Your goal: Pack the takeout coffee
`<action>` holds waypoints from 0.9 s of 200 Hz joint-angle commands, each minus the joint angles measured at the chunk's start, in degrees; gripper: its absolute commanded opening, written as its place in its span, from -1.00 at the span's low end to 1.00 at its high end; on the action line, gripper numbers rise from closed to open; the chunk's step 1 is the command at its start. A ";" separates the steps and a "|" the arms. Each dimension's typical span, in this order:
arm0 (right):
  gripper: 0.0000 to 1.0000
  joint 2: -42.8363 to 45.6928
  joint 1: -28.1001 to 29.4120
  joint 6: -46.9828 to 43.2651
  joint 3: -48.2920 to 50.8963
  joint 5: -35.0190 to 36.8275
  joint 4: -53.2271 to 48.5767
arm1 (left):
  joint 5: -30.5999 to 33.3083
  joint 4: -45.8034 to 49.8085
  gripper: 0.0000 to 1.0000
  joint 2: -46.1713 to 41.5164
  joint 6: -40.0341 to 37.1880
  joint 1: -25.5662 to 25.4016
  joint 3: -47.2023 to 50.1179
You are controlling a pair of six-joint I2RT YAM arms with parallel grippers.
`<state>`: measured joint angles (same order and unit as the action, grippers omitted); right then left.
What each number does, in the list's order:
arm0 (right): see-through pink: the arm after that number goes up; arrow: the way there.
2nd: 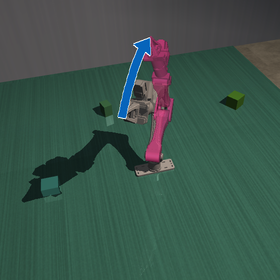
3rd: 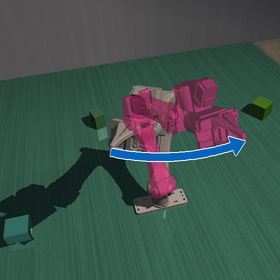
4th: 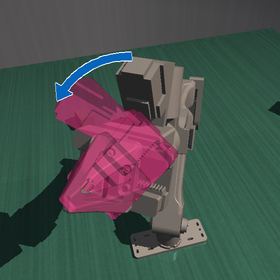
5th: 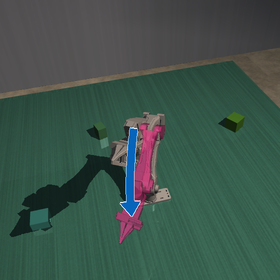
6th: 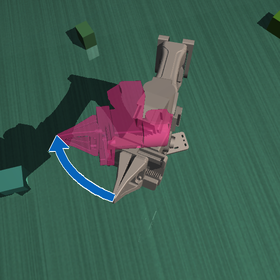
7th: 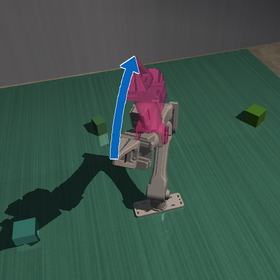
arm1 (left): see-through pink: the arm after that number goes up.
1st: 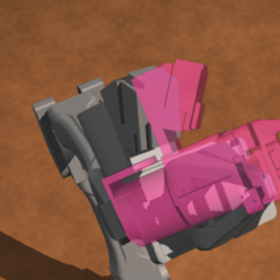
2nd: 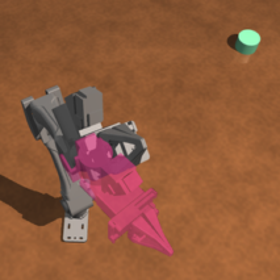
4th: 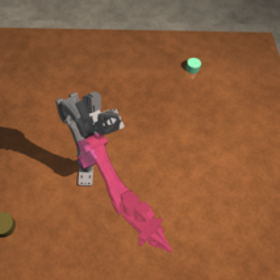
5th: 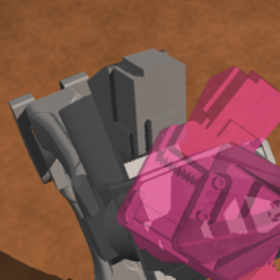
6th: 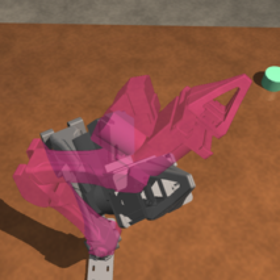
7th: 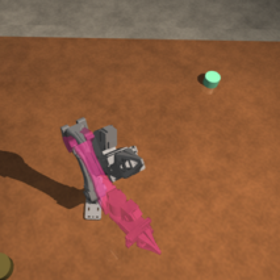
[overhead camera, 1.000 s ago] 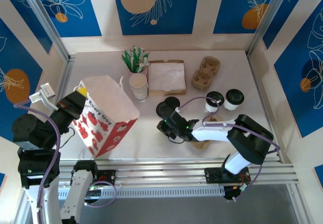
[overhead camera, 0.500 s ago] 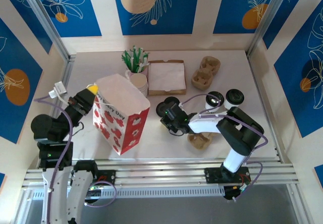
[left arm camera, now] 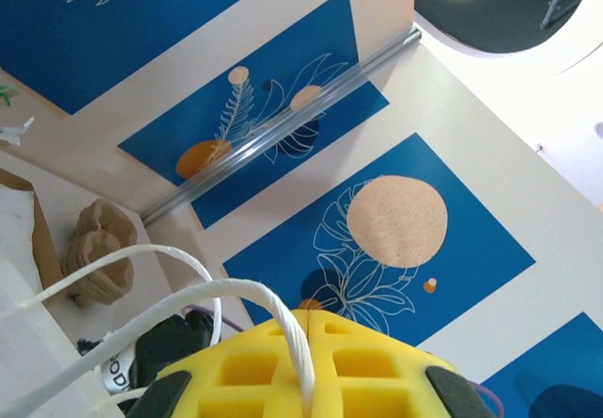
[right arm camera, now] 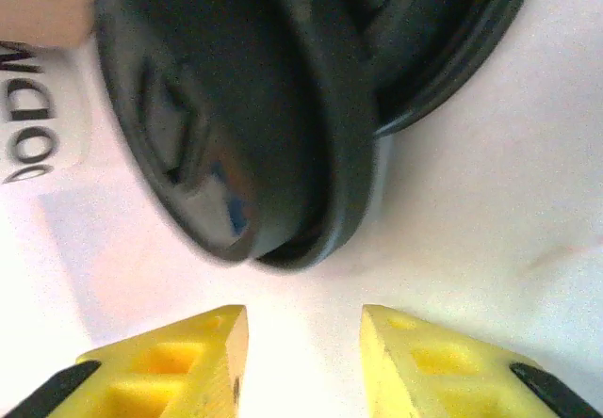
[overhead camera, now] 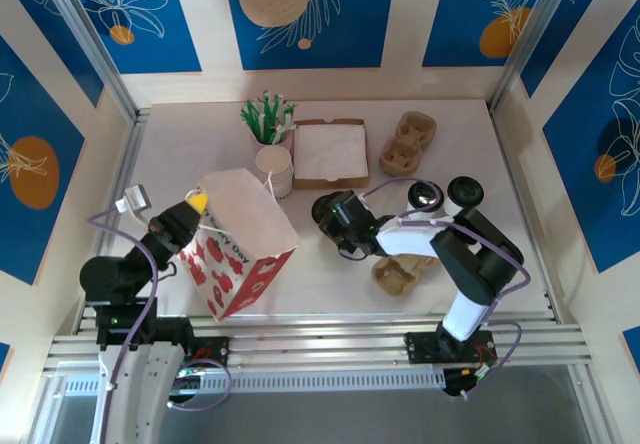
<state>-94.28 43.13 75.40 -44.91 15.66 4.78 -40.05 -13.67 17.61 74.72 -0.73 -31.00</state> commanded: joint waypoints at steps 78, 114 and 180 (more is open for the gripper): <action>0.64 27.13 8.93 -23.08 -15.20 9.23 -33.96 | -1.06 7.99 -1.00 -5.33 -4.93 -3.02 -1.58; 0.73 29.76 11.96 -31.48 -21.45 8.43 -35.35 | -0.60 13.26 -1.00 -8.09 -6.87 -3.74 -0.54; 0.79 19.85 23.31 -41.88 -39.05 14.23 -44.31 | 0.04 20.84 -1.00 -9.79 -10.02 -4.01 -2.82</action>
<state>-69.63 62.43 40.14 -76.88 25.06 -33.04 -40.25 4.47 8.29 67.05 -4.27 -31.44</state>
